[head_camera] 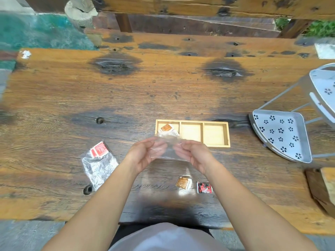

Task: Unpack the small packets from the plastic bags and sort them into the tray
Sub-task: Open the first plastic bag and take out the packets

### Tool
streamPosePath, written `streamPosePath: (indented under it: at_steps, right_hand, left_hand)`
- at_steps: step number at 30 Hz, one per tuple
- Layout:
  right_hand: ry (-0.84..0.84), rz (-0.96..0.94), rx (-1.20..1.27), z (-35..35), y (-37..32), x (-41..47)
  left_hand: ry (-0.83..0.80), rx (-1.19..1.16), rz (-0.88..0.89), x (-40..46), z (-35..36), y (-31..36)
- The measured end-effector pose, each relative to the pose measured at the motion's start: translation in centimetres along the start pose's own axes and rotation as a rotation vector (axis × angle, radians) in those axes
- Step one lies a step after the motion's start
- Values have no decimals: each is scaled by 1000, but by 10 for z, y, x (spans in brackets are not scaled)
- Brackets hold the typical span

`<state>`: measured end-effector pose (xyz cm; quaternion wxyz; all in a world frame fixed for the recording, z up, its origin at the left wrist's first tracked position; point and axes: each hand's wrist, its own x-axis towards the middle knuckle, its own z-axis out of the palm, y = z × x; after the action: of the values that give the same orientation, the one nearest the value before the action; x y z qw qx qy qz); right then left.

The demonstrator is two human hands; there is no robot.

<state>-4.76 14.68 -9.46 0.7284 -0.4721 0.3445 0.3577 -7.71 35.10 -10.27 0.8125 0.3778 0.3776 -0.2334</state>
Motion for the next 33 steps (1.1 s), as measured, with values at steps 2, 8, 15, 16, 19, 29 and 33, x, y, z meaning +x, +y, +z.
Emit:
streamPosePath:
  at_steps: [2,8,15,16,19,29,33]
  right_hand:
    - [-7,-17,0,1,-3,-3]
    - [41,64,-44,-12,26,-10]
    - [24,52,-5,-21,35,-16]
    - [12,44,-6,-21,33,-18]
    - [-21,22,5,-23,28,-22]
    - [-115,-30,-164,4,48,-7]
    - [-144,-19,-308,56,60,10]
  left_hand:
    - [12,-28,28,-4,4,2]
    - [61,-61,-66,-15,-12,-32]
    - [79,-74,-51,-23,-15,-46]
    - [77,-73,-37,-24,-13,-44]
    - [44,-64,3,-28,-6,-38]
    - [71,-175,89,-55,-44,-43]
    - [119,-273,182,-68,-92,-30]
